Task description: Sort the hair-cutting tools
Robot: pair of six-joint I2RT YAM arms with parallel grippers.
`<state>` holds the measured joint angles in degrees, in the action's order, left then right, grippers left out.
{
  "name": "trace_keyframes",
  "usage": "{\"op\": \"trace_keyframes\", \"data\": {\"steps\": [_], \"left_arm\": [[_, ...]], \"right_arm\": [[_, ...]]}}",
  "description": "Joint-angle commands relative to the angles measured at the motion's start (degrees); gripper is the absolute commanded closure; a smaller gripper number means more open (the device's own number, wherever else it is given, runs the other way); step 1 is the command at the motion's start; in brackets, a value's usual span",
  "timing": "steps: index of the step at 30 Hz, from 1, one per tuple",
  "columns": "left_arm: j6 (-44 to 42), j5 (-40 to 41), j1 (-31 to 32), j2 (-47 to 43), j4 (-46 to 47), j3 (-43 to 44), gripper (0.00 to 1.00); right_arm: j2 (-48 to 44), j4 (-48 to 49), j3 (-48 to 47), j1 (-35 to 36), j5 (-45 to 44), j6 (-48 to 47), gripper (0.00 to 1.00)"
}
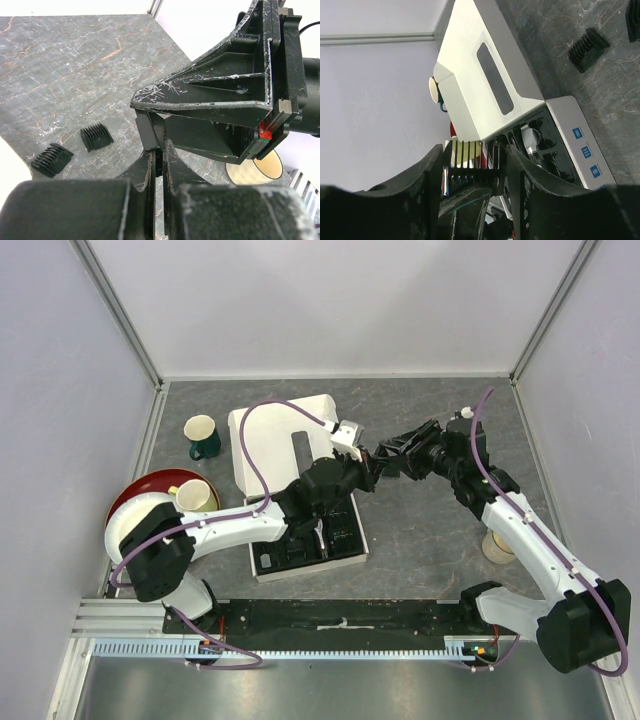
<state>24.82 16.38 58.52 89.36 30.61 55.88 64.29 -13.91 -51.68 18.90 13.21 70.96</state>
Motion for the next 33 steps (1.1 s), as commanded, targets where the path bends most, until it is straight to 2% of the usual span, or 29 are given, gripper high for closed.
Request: {"op": "trace_keyframes", "data": {"steps": [1,4,5,8,14,22,27,31,33], "left_arm": [[-2.14,1.55,0.36,-1.12,2.44,-0.33,0.98],[-2.14,1.46,0.36,-1.73,2.09,-0.59,0.98],[-2.23,1.29,0.36,-1.91,1.13,-0.51,0.98],[-1.97,-0.2,0.36,-3.4,-1.68,-0.51,0.98],[-0.92,-7.41,0.01,-7.88,-10.29,-0.16,0.98],[3.3,-16.1,-2.88,-13.33,-28.73,-0.42,0.98],[9.63,-25.69,-7.89,-13.34,-35.7,-0.86,0.98],[13.23,-32.8,-10.27,-12.11,-39.22,-0.94,0.98],[15.08,-33.78,-11.32,-11.76,-41.06,-1.47,0.98]], "right_arm": [[0.31,0.99,-0.61,0.0,0.15,-0.29,0.71],[0.05,1.17,-0.18,-0.09,-0.29,-1.52,0.59],[-0.3,1.08,0.0,-0.09,-0.73,-2.05,0.49],[-1.53,0.99,1.14,-0.17,-3.36,-4.33,0.31],[-3.56,-2.25,2.64,-0.7,-7.05,-12.23,0.13],[-6.02,-9.9,3.95,-1.23,-12.86,-24.36,0.09],[-4.27,-14.38,5.53,-1.23,-16.03,-30.34,0.13],[-2.95,-15.09,8.43,-1.23,-15.76,-31.06,0.17],[-2.33,-14.92,9.92,-1.23,-15.06,-30.97,0.19]]}}
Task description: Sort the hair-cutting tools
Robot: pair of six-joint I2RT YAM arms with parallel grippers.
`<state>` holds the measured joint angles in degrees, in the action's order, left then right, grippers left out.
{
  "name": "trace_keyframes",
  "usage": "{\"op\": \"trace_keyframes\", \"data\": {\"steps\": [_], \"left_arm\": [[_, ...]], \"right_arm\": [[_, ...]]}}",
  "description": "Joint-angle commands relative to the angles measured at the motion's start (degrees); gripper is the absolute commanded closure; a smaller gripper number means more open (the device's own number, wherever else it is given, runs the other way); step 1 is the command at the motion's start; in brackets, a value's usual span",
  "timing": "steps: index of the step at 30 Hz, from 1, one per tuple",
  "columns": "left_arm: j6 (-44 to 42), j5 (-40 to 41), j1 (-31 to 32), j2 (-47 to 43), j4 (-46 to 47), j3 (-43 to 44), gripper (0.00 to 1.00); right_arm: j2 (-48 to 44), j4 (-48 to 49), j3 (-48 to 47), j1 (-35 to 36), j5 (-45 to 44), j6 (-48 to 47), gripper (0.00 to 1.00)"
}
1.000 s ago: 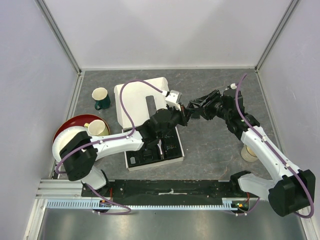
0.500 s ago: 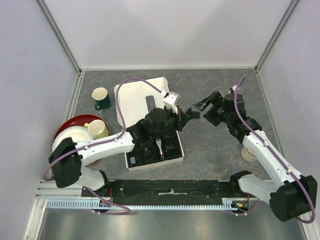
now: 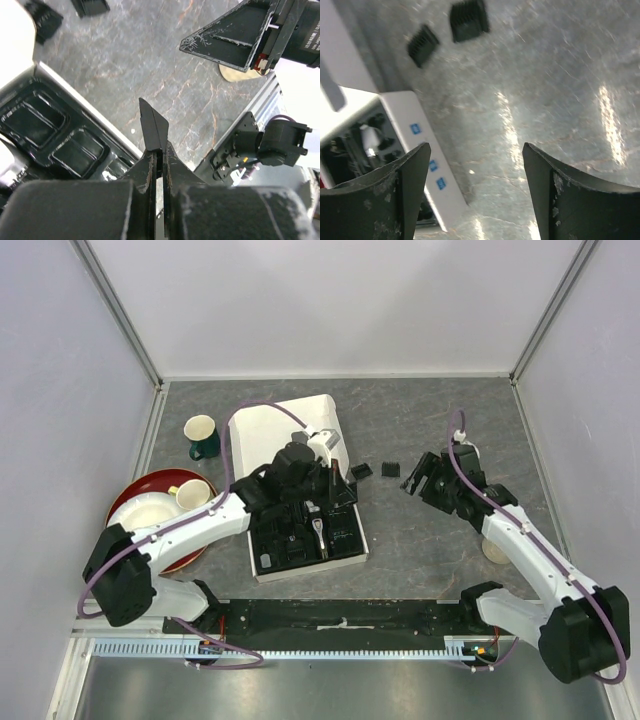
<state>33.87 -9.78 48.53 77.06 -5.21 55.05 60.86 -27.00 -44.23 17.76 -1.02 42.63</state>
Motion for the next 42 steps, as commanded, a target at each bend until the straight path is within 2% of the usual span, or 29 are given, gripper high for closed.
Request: {"op": "trace_keyframes", "data": {"steps": [1,11,18,42], "left_arm": [[6.91,-7.62,-1.51,0.38,-5.59,-1.43,0.98],[12.8,-11.84,-1.69,1.87,-5.07,-6.35,0.98],[16.22,-13.15,-1.6,1.43,0.55,-12.76,0.98],[23.79,-19.92,-1.69,8.11,12.24,-15.93,0.98]], "right_arm": [[1.1,-1.74,2.91,-0.01,-0.57,-2.47,0.2],[3.47,0.63,7.05,0.0,-0.65,-2.02,0.2],[5.32,3.8,9.33,0.0,0.93,-2.29,0.18],[6.73,6.79,13.03,-0.09,2.95,-2.2,0.18]]}}
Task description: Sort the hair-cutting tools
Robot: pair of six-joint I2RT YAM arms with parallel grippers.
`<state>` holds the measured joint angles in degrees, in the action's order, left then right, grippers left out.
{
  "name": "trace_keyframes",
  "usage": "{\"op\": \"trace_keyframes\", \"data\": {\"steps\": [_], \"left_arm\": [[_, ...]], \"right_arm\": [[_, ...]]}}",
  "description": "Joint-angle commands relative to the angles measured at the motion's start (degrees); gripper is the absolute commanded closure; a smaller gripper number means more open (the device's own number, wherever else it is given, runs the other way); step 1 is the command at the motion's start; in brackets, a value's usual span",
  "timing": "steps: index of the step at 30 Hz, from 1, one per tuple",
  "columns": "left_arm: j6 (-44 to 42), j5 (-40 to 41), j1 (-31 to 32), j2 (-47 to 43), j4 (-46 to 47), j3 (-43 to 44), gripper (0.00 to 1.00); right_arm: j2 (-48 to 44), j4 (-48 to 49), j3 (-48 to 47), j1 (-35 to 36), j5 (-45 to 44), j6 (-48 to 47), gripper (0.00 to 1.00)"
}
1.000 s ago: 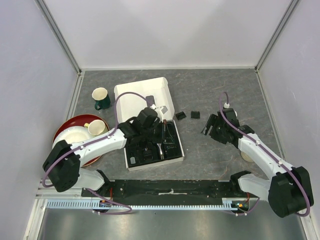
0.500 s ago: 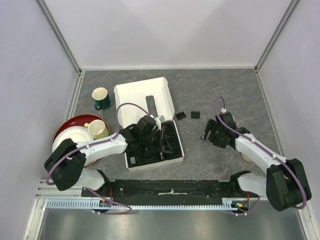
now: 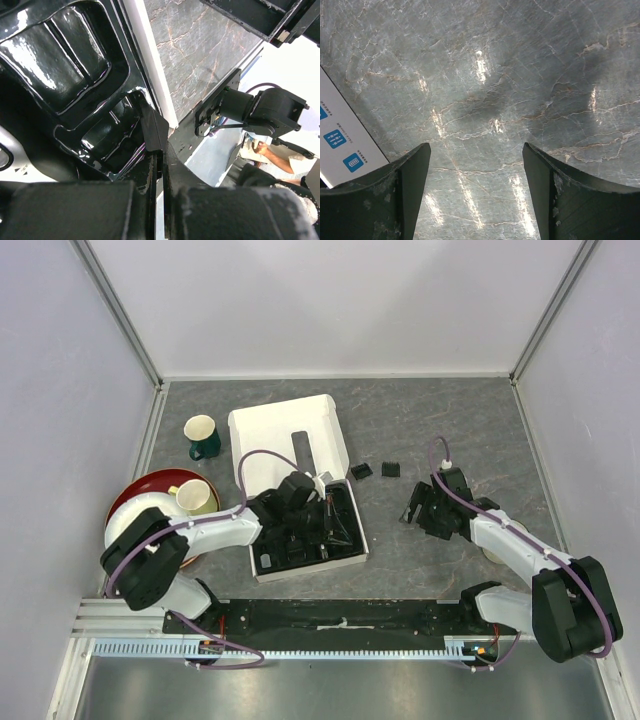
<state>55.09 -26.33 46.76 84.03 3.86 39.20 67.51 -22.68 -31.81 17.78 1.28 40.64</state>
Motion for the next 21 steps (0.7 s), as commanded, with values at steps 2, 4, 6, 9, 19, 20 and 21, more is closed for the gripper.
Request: {"op": "trace_keyframes", "data": {"steps": [2,4,6,9,19,20,21], "left_arm": [[2.74,-3.73,0.08,1.49,4.05,-0.26,0.98],[2.83,-3.64,0.17,2.1,4.4,-0.53,0.98],[2.83,-3.64,0.08,3.06,4.67,-0.62,0.98],[2.57,-3.73,0.08,3.86,4.84,-1.05,0.96],[-0.24,-0.57,0.08,3.51,0.63,-1.41,0.67],[-0.68,0.48,0.08,2.55,-0.07,-1.32,0.65],[-1.47,1.1,0.08,2.02,-1.91,-0.97,0.61]], "right_arm": [[0.17,2.46,0.61,0.06,0.83,-0.21,0.18],[0.08,2.55,0.61,-0.03,0.66,-0.3,0.18],[0.08,2.55,0.7,-0.03,0.74,-0.21,0.18],[0.17,2.64,0.7,-0.03,0.74,-0.3,0.18],[0.26,2.9,0.79,-0.03,0.83,-0.21,0.18],[0.35,2.99,0.79,-0.03,0.92,-0.13,0.18],[0.35,2.9,0.87,-0.03,0.92,-0.21,0.18]]}}
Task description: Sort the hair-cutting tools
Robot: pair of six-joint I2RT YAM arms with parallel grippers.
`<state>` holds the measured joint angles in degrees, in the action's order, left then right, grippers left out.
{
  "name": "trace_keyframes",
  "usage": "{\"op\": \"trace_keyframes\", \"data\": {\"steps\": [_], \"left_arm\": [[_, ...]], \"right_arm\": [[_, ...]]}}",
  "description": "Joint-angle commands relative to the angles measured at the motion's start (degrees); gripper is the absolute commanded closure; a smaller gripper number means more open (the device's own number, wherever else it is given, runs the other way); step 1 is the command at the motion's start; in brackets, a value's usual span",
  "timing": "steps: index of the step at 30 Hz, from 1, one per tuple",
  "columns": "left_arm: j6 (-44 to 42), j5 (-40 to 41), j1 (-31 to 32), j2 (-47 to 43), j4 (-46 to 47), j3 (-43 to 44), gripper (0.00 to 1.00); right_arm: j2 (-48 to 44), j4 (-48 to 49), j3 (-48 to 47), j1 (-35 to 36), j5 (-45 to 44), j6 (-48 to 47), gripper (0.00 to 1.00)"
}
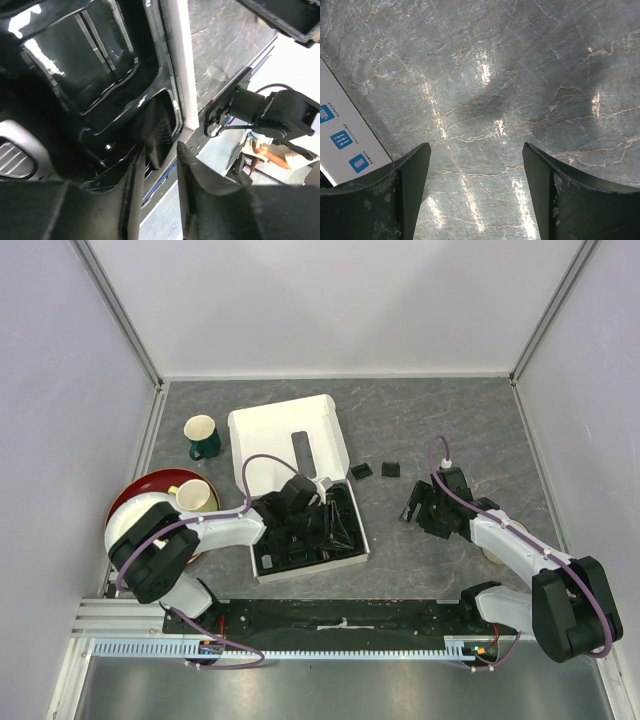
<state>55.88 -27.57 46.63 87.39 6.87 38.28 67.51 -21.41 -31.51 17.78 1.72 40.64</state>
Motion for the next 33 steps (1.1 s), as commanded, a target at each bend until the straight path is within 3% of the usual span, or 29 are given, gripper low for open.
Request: {"op": "trace_keyframes", "data": {"steps": [1,5,12,15,19,22,33], "left_arm": [[-2.79,3.04,0.3,-1.96,-5.9,0.04,0.59],[-7.17,9.35,0.21,-4.86,-13.62,2.93,0.48],[-10.88,14.82,0.21,-8.02,-21.64,6.45,0.42],[-10.97,15.09,0.3,-8.91,-21.99,6.8,0.51],[-11.05,12.11,0.21,-9.26,-19.8,7.51,0.71],[-11.05,10.53,0.3,-9.52,-18.13,8.03,0.78],[-10.35,7.36,0.48,-6.01,-14.17,8.12,0.83]], "right_arm": [[0.35,1.72,0.48,-0.03,0.48,-0.13,0.18],[0.52,2.07,0.57,-0.03,0.66,0.05,0.18],[0.96,2.42,0.57,-0.11,0.83,0.23,0.19],[1.14,2.6,0.66,-0.03,0.83,0.23,0.19],[1.31,2.6,0.57,-0.03,0.75,0.14,0.19],[1.49,2.69,0.57,-0.03,0.75,0.23,0.19],[2.28,3.04,0.83,-0.03,0.66,-0.12,0.19]]}}
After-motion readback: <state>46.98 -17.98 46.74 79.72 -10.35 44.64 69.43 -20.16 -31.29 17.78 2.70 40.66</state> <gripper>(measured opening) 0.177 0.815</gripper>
